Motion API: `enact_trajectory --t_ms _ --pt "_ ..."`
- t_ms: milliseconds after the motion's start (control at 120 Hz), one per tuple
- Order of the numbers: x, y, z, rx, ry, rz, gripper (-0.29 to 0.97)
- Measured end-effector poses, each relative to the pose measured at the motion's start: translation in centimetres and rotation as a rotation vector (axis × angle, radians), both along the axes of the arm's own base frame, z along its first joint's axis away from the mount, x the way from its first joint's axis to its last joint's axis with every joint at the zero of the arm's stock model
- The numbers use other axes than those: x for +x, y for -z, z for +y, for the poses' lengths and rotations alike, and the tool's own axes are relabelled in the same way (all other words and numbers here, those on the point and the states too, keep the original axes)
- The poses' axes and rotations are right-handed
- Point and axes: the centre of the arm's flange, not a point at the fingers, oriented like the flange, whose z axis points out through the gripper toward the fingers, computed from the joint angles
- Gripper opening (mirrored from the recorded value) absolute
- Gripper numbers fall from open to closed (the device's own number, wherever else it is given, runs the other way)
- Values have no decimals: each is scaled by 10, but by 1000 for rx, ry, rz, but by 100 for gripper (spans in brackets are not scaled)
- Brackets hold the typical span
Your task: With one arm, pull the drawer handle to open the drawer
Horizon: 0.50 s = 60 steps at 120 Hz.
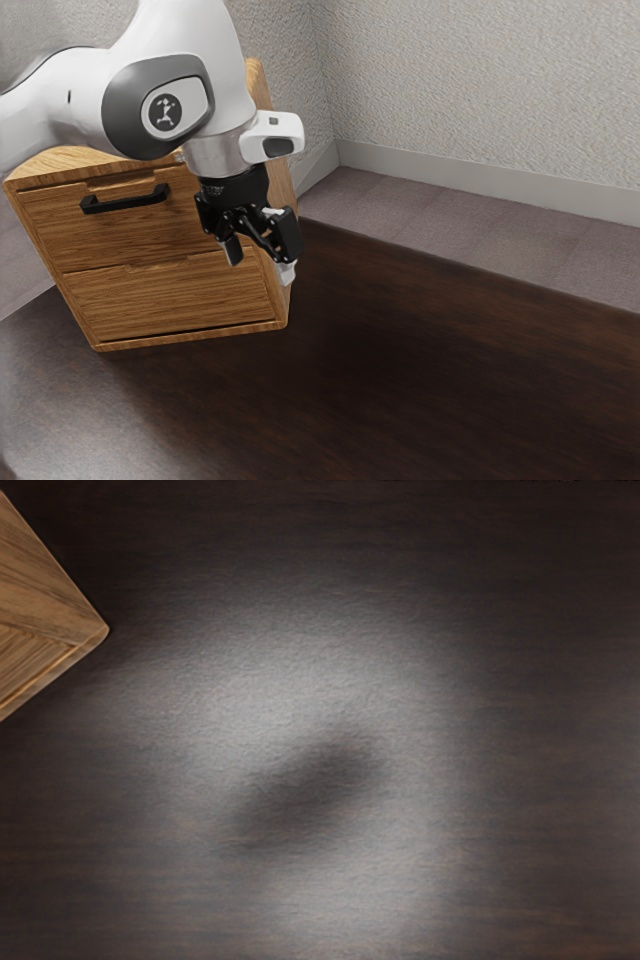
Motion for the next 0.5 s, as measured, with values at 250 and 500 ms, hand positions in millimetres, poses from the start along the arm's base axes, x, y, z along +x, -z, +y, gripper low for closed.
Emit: enact_trajectory --t_ms 250,500 --pt "-33 -61 130 -26 -2196 -196 68" --pt "-46 -62 176 120 3080 231 67"
